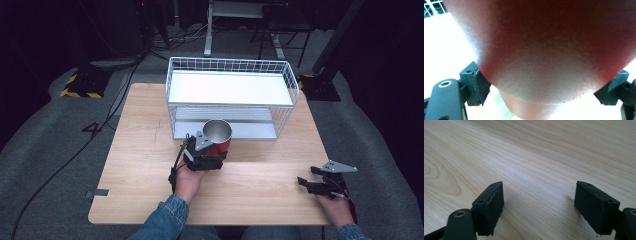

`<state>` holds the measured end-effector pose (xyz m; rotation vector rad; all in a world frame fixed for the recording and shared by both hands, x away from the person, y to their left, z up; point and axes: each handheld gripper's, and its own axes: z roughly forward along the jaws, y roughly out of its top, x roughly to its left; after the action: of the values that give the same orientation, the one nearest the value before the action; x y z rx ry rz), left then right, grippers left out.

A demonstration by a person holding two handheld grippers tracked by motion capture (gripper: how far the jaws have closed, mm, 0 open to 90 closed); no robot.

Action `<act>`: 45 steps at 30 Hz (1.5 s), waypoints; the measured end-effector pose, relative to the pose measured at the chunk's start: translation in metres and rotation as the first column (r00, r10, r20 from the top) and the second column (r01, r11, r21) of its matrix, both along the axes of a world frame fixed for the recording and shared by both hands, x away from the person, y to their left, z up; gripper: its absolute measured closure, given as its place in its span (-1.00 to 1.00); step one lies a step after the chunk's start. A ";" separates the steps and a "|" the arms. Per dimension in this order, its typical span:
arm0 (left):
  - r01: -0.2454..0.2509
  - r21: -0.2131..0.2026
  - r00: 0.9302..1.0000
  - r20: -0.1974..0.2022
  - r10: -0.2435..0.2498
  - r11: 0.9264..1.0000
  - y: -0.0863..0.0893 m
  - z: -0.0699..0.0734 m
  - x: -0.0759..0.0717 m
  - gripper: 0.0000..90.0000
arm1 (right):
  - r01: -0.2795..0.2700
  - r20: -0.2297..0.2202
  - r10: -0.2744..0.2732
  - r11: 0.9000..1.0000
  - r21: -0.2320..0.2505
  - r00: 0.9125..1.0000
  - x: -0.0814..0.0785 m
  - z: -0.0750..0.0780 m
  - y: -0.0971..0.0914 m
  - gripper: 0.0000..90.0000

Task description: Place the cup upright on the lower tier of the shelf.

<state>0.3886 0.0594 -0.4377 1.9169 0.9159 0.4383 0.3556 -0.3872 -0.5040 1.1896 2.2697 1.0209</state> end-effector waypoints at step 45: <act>-0.206 -0.016 0.978 0.018 0.206 0.979 -0.043 -0.033 0.109 -0.63 | -0.013 0.002 0.013 1.000 -0.001 1.000 0.001 0.000 0.000 -0.45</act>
<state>0.4974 0.0167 -0.4711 1.8094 1.1069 0.5701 0.3567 -0.3868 -0.5040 1.1743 2.2788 1.0256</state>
